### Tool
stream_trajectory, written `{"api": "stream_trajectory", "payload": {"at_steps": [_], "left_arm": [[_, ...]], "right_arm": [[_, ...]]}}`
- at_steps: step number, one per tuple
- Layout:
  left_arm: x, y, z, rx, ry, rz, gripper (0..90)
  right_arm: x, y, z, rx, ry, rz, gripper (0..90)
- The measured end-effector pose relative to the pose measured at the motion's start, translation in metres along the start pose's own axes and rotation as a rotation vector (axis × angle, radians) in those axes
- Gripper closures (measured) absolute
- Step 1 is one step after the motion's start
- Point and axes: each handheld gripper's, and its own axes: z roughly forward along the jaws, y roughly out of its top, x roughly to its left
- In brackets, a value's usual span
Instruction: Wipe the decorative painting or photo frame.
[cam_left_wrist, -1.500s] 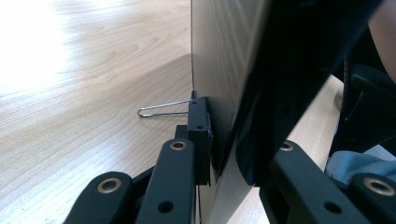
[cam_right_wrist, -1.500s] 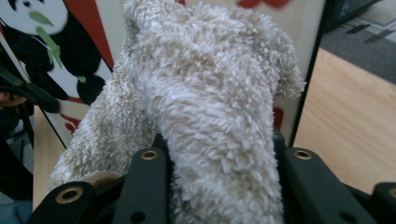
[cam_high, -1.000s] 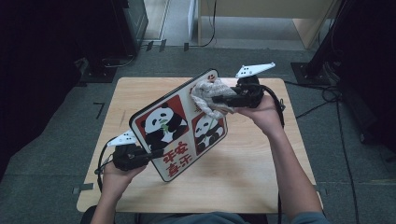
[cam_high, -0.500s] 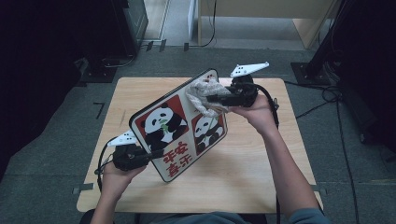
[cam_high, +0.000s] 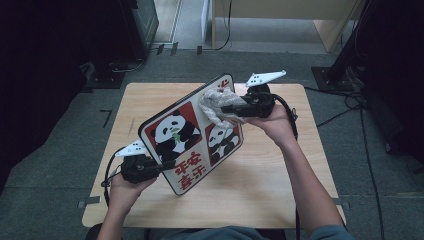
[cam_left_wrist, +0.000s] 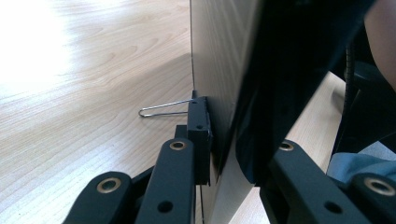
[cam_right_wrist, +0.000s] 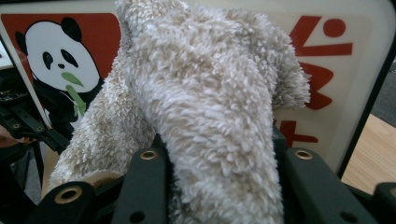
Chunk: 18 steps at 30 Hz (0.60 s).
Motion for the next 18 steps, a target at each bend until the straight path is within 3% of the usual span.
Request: {"api": "stream_trajectory", "payload": {"at_steps": [18], "left_arm": [[0.002, 0.0, 0.0, 0.0, -0.017, 0.003, 78.5]], "right_arm": [[-0.002, -0.013, 0.003, 0.033, 0.002, 0.007, 64.7]]}}
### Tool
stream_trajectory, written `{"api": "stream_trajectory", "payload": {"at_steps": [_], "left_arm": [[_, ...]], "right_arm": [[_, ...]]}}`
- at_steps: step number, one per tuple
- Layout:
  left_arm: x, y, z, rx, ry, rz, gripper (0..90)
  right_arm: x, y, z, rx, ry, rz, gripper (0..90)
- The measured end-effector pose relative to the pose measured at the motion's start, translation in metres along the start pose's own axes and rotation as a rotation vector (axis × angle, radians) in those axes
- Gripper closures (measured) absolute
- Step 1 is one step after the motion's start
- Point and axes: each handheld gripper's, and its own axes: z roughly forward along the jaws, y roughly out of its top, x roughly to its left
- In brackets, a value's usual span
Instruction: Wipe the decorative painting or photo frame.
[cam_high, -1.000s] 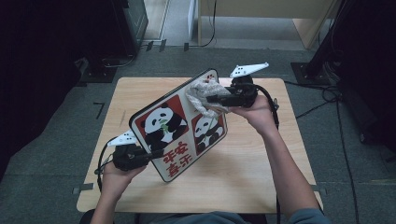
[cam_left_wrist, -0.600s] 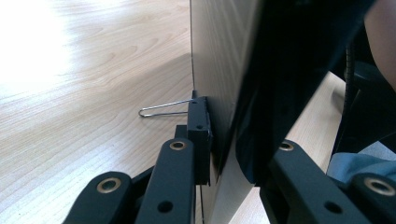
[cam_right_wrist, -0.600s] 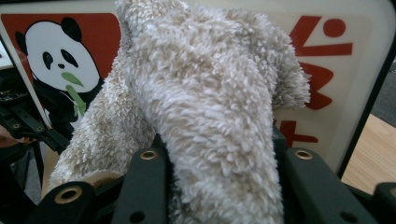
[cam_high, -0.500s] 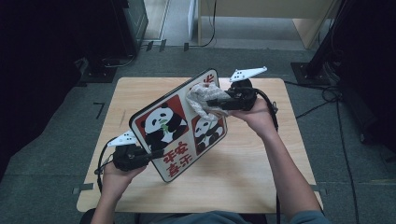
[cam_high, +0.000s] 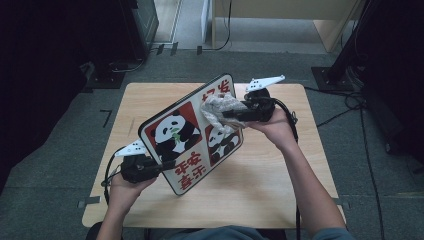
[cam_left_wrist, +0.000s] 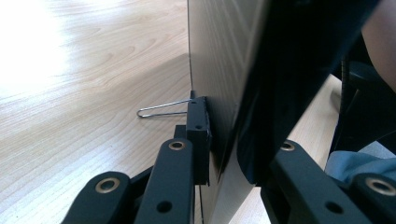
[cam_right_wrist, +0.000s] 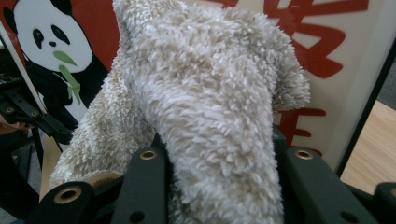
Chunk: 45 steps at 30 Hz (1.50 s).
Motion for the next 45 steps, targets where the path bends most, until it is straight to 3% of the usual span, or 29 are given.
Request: {"api": "stream_trajectory", "payload": {"at_steps": [17, 22, 45], "left_arm": [[0.0, 0.0, 0.0, -0.003, -0.004, 0.006, 78.2], [0.0, -0.001, 0.0, -0.004, -0.006, 0.006, 78.0], [-0.001, -0.001, 0.0, -0.007, 0.001, 0.006, 78.3]], "right_arm": [[-0.002, -0.016, 0.005, 0.023, 0.007, 0.014, 64.5], [-0.001, -0.022, 0.007, 0.052, -0.002, 0.009, 64.4], [0.0, -0.069, 0.02, 0.08, -0.024, 0.043, 64.4]]}}
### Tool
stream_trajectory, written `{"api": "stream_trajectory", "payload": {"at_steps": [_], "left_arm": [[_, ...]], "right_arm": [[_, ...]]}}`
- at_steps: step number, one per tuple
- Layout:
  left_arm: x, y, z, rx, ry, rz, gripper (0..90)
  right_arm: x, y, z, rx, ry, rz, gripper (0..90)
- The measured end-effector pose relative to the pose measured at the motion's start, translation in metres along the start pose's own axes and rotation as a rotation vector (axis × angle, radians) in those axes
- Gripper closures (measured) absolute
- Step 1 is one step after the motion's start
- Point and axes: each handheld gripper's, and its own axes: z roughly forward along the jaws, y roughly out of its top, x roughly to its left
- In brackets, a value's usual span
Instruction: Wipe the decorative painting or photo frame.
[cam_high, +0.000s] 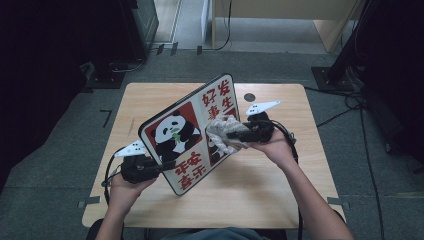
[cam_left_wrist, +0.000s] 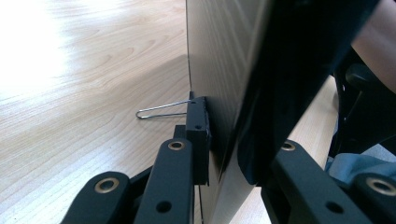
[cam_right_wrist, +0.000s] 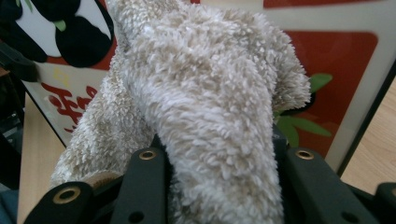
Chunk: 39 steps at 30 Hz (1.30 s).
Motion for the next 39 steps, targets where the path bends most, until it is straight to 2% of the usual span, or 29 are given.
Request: {"api": "stream_trajectory", "payload": {"at_steps": [8, 14, 19, 29, 33, 34, 39], "left_arm": [[0.001, 0.001, 0.001, -0.001, 0.001, -0.002, 78.4], [0.001, 0.001, 0.002, -0.004, 0.003, -0.001, 78.5], [0.002, 0.002, 0.004, -0.009, -0.005, -0.006, 78.4], [0.002, 0.002, 0.004, -0.01, -0.004, -0.004, 78.4], [0.002, 0.002, 0.004, -0.01, -0.007, -0.005, 78.2], [0.002, 0.002, 0.004, -0.01, -0.006, -0.006, 78.2], [0.002, 0.002, 0.004, -0.01, -0.005, -0.005, 78.1]], "right_arm": [[-0.003, -0.018, 0.007, 0.029, 0.002, 0.02, 64.4], [-0.006, -0.029, 0.01, 0.024, 0.008, 0.024, 64.4], [-0.007, -0.04, 0.015, 0.042, 0.014, 0.039, 64.4], [-0.009, -0.053, 0.021, 0.077, 0.018, 0.053, 64.4], [-0.008, -0.061, 0.025, 0.114, 0.015, 0.056, 64.4], [-0.007, -0.064, 0.026, 0.138, 0.014, 0.056, 64.4], [-0.008, -0.074, 0.034, 0.153, 0.024, 0.061, 64.4]]}}
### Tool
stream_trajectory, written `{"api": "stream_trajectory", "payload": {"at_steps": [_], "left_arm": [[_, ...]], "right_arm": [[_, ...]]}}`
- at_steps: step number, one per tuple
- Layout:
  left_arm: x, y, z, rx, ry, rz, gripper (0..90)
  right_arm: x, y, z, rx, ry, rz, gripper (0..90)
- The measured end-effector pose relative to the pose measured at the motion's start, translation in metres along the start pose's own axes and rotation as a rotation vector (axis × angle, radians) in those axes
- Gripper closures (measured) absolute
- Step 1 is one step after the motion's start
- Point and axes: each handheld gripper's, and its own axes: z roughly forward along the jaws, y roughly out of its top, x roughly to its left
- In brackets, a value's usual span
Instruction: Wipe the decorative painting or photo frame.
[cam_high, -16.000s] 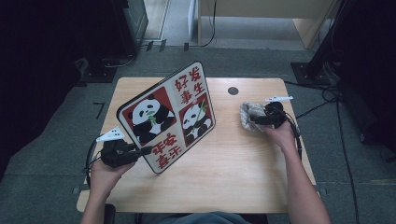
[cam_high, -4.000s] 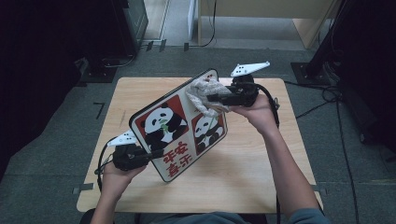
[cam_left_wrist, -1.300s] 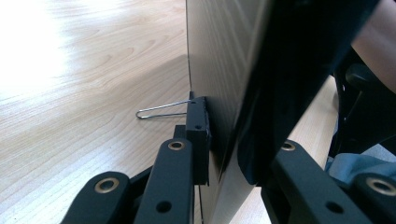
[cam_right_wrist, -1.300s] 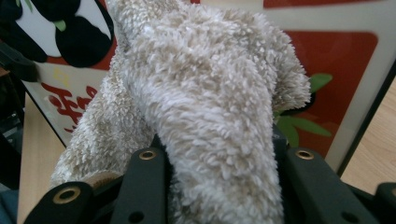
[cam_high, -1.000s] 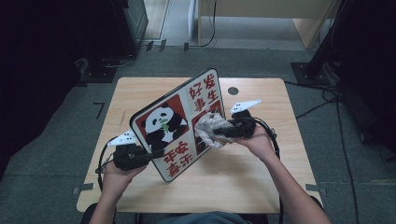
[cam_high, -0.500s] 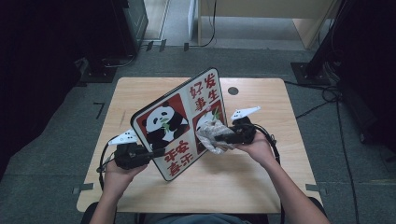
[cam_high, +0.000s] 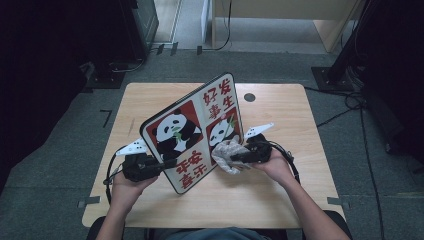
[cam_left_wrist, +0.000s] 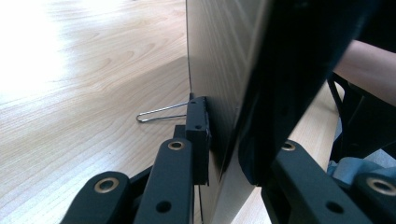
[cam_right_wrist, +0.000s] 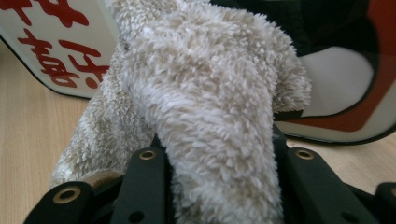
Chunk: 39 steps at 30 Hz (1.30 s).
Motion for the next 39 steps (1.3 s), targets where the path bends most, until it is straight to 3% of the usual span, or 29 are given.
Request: {"api": "stream_trajectory", "payload": {"at_steps": [7, 9, 11, 16, 23, 34, 39], "left_arm": [[0.0, 0.0, 0.0, 0.0, -0.003, -0.001, 77.7], [0.001, 0.0, 0.001, -0.002, -0.003, -0.002, 77.5], [0.001, 0.0, 0.001, -0.001, -0.005, -0.002, 77.4], [0.001, 0.0, 0.001, 0.0, -0.005, -0.003, 77.3], [0.001, 0.0, 0.001, 0.001, -0.003, -0.009, 77.2], [0.0, -0.002, 0.001, -0.004, 0.0, -0.017, 77.3], [0.0, -0.002, 0.001, -0.005, 0.003, -0.018, 77.6]], "right_arm": [[-0.002, -0.005, 0.007, 0.055, 0.011, -0.007, 64.9], [-0.001, -0.003, 0.004, 0.048, 0.029, 0.002, 65.3], [0.001, 0.003, -0.005, 0.02, 0.029, -0.027, 65.5], [0.012, 0.017, -0.023, -0.035, 0.002, -0.066, 65.5], [0.027, 0.048, -0.042, -0.081, 0.031, -0.053, 65.7], [0.053, 0.109, -0.078, -0.16, 0.052, -0.114, 65.7], [0.063, 0.133, -0.084, -0.2, 0.054, -0.163, 65.7]]}}
